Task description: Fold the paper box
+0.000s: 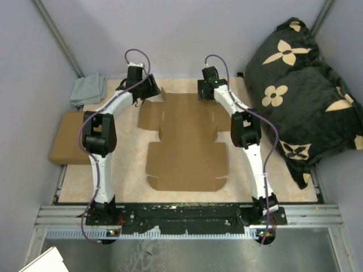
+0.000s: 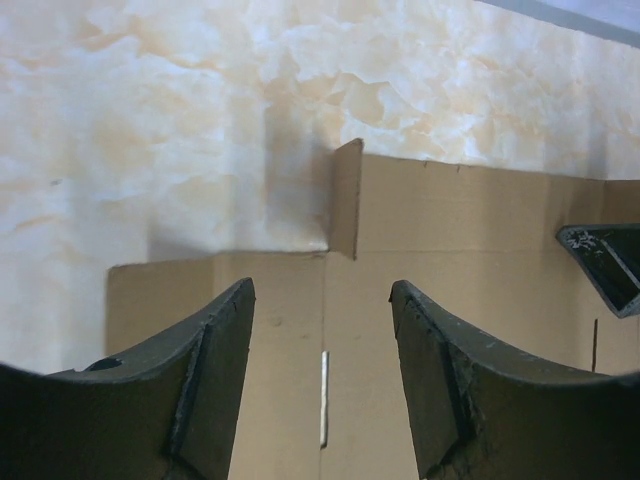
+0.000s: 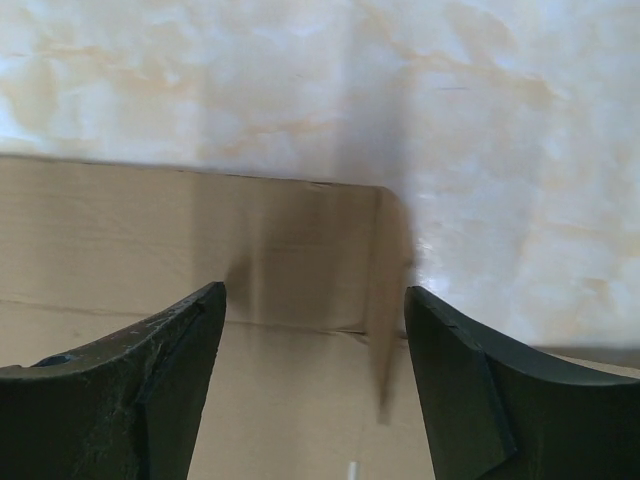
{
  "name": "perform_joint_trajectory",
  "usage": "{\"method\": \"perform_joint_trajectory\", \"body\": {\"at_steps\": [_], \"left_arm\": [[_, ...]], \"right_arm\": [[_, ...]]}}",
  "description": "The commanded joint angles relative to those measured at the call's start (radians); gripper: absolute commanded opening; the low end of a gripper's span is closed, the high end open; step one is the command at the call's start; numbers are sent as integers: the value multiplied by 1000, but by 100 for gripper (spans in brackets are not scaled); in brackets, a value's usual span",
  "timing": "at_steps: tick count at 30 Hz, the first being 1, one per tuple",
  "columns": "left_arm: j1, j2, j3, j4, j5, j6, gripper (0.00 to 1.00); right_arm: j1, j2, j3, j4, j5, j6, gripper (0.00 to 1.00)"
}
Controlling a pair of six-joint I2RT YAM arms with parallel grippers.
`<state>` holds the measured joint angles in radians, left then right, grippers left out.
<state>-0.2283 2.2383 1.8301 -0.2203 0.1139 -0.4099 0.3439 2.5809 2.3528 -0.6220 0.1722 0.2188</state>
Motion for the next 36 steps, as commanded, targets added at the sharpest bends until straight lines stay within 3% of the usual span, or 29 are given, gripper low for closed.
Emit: {"method": "perform_joint_trajectory", "body": {"at_steps": [1,7,12,17,24,30,36], "left_arm": [[1,-98,-71,-5,-72,37,64],[0,-164,-151,30,-75,29,64],[0,-185,-184,38,-72,24,64],[0,-210,-208,42,-74,26,64],[-2,-261,-222,31,-57,50,64],[-9,-317,-219,34,8,90,64],[-11,-325,-141,6,244,100,67]], "right_arm": [[-8,-75,41,-43,92,-36,74],[-12,-90,49,-55,125,-40,75],[-35,-87,52,-49,37,-19,70],[-39,-92,56,-31,6,-24,55],[-36,-109,62,-15,1,-68,14],[-11,-241,-117,146,-10,-137,4],[30,-410,-368,352,7,-188,2]]}}
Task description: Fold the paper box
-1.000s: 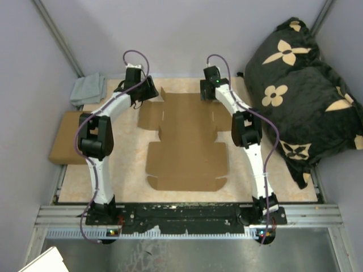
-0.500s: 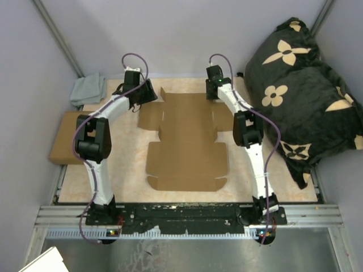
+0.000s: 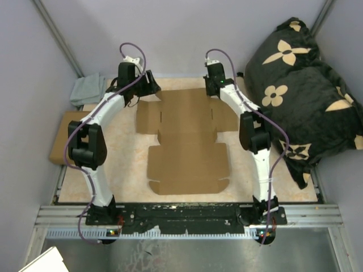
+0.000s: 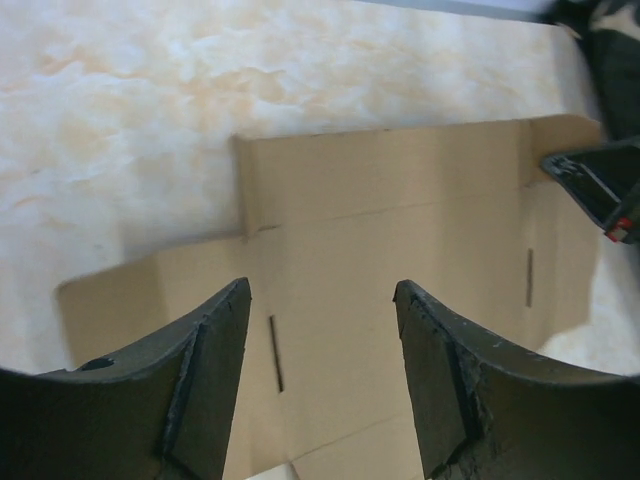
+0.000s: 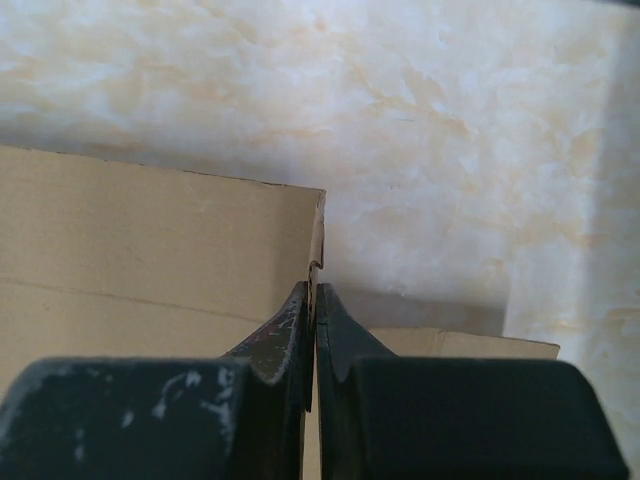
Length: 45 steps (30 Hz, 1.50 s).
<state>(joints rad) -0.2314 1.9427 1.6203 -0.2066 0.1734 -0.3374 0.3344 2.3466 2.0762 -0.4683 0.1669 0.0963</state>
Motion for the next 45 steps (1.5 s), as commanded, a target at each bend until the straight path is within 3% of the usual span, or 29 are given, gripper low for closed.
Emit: {"method": "perform_joint_trajectory", "body": {"at_steps": [1,5,8,14,16,20,23,29,38,45], "left_arm": [[-8,-32,82,-17,209,35,68],[-8,-95,35,55,262,28,72],[-8,-161,-20,119,271,80,77],[-7,-307,-92,140,404,271,82],[-8,-376,-183,212,467,306,82],[-8,-484,-355,374,571,317,81],[-8,-511,-400,400,619,319,80],[-28,-531,-394,316,643,398,76],[-85,-538,-421,98,550,525,75],[-93,-555,-465,70,485,533,72]], "right_arm": [[45,-199,-123,213,21,-72,2],[52,-311,-286,289,1,-61,2],[52,-441,-510,447,-65,-61,2],[52,-781,-1070,1070,-334,-77,2],[52,-843,-1174,1174,-434,-71,3],[52,-927,-1248,1171,-583,-66,4],[52,-989,-1311,1193,-636,-65,5],[52,-1064,-1378,1229,-672,-68,6],[52,-1063,-1410,1299,-712,-29,7],[52,-1078,-1473,1373,-739,3,7]]}}
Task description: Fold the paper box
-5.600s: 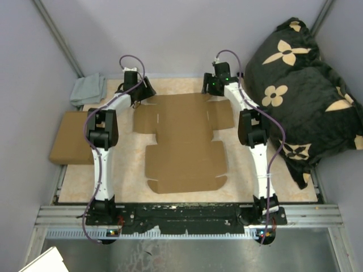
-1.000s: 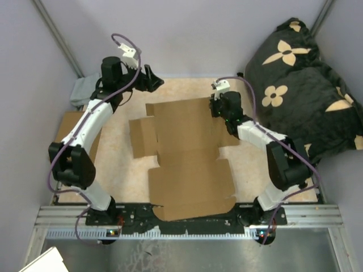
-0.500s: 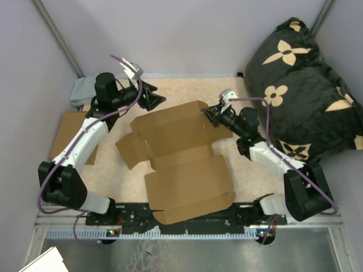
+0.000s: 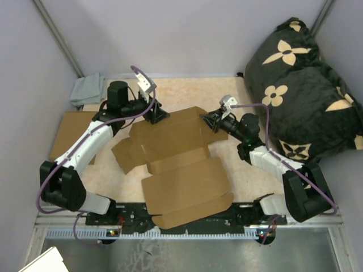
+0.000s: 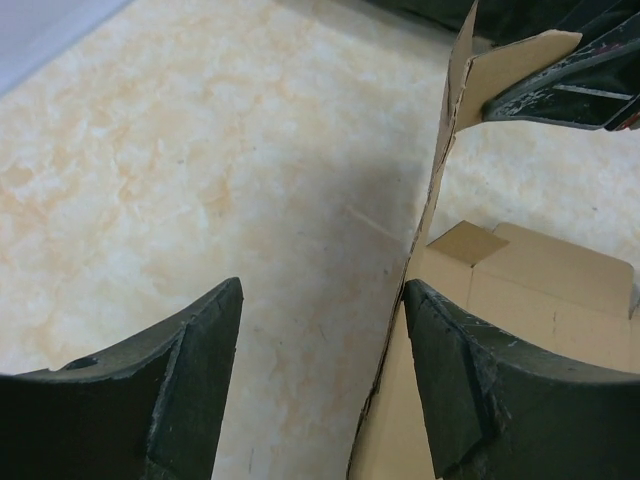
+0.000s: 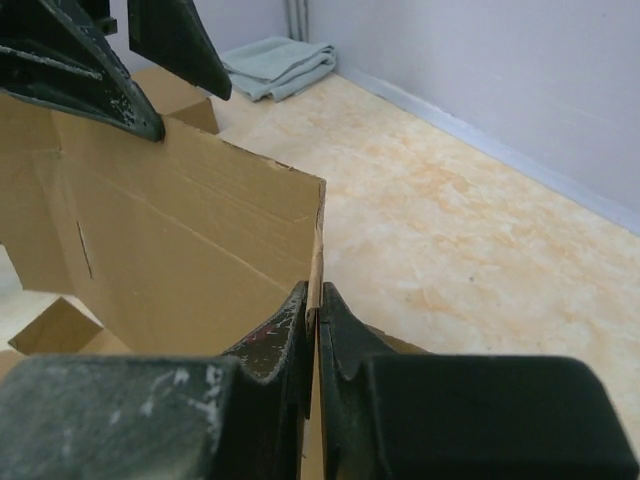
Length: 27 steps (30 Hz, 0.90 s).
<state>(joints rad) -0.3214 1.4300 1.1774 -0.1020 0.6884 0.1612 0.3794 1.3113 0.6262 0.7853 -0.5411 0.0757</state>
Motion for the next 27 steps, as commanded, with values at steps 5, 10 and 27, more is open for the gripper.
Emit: {"method": "perform_joint_trajectory", "body": {"at_steps": [5,10,27], "left_arm": [[-9,-51,-32,-59,17,24,65],[-26,-97,-67,-70,53,18,61],[-79,-135,-95,-123,-126,56,63]], "right_arm": [[7,-58,-63,153,-28,46,8],[7,-59,-67,132,-7,53,8],[7,-111,-78,103,-53,57,9]]}}
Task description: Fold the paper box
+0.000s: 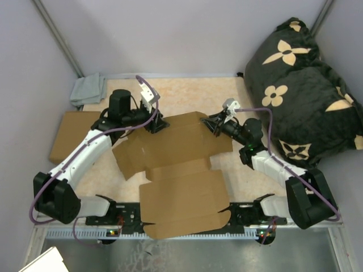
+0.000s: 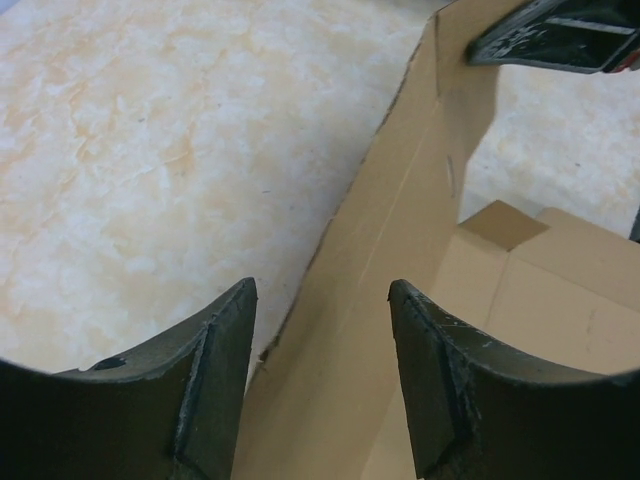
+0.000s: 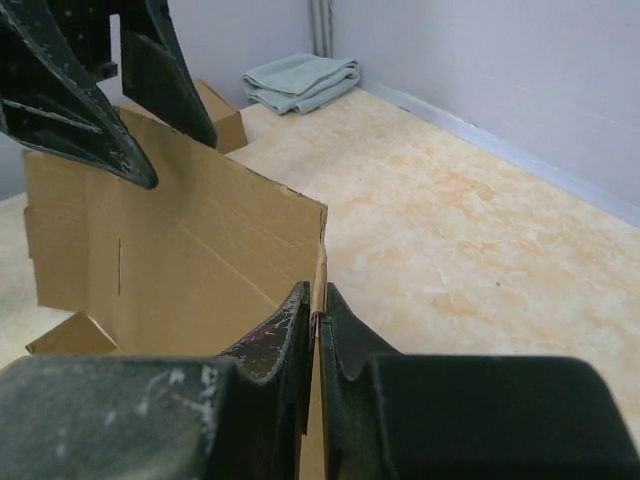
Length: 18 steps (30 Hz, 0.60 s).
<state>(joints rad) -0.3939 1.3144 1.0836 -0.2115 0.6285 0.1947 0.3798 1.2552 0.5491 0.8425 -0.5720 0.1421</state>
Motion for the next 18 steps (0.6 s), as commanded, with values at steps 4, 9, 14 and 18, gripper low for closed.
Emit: {"method": "perform_joint_trajectory", "body": {"at_steps": [4,9,14,18], "left_arm": [[-7,-35,6,5,-73,30,66],[-7,-41,7,23,-29,44,67],[-9,-11,31,-50,82,62,64],[-10,-14,11,-63,122,75,61]], "right_arm": [[7,-70,-16,40,-37,-18,9],[7,-74,-31,47,-61,-23,9],[7,-74,-32,44,-77,-32,9],[7,-74,-24,36,-102,-37,9]]}}
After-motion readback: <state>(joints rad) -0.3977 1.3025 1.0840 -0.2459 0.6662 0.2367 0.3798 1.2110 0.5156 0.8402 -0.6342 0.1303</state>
